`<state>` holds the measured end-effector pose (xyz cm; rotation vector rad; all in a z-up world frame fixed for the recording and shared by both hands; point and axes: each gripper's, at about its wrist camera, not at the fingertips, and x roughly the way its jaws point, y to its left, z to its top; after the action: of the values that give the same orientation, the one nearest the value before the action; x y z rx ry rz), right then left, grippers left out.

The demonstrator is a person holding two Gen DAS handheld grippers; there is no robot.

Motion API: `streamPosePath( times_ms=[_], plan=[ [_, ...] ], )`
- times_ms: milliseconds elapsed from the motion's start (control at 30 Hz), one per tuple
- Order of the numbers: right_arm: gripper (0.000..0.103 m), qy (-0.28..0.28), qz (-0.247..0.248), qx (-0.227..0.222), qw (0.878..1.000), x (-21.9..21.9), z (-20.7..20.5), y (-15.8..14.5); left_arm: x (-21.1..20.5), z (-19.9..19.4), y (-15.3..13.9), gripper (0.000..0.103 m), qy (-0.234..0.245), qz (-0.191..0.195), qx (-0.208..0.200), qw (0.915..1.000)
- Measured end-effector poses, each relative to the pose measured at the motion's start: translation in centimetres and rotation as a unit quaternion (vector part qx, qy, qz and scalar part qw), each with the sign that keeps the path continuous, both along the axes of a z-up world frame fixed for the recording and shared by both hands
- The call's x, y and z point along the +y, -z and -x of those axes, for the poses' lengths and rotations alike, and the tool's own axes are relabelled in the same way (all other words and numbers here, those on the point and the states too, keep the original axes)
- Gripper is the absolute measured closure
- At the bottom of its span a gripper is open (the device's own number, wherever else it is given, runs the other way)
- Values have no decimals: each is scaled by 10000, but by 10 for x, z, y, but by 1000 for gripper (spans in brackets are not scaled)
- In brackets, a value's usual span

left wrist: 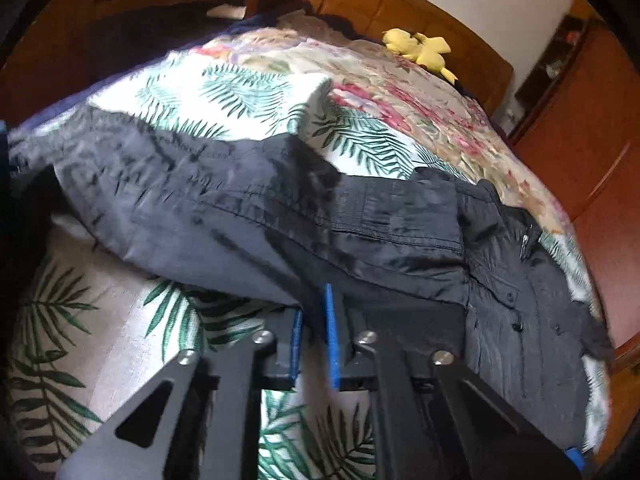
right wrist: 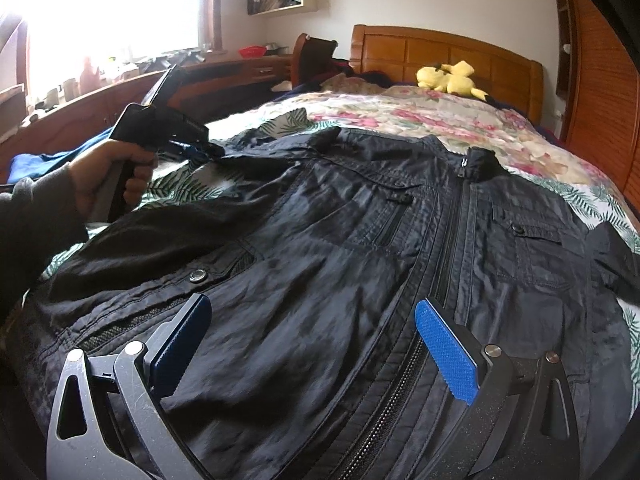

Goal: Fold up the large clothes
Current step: 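Move the left gripper to the jacket sleeve cuff and close on it, then lift the held sleeve with the left gripper and fold it across the jacket front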

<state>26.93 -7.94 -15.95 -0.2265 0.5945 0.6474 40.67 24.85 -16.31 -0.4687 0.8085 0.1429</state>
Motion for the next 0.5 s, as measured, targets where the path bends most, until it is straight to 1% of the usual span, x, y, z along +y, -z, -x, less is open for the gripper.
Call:
streamPosePath(
  times_ms=[67, 200, 300, 400, 500],
  plan=[
    [0, 3, -5, -47, 10000, 0, 1, -1, -11, -3, -8, 103, 18, -309, -27, 9995],
    [0, 5, -22, -128, 9999, 1, 4, -3, -32, -10, -29, 103, 156, -625, -134, 9978],
    [0, -5, -88, -117, 9999, -1, 4, -5, -54, -11, -51, 103, 329, -900, -207, 9952],
    [0, 22, -208, -14, 9998, -9, 0, -10, -83, -7, -75, 103, 591, -1141, -275, 9913],
    [0, 129, -282, -168, 9994, -22, 0, -22, -122, -1, -94, 103, 937, -1402, -363, 9850]
  ],
)
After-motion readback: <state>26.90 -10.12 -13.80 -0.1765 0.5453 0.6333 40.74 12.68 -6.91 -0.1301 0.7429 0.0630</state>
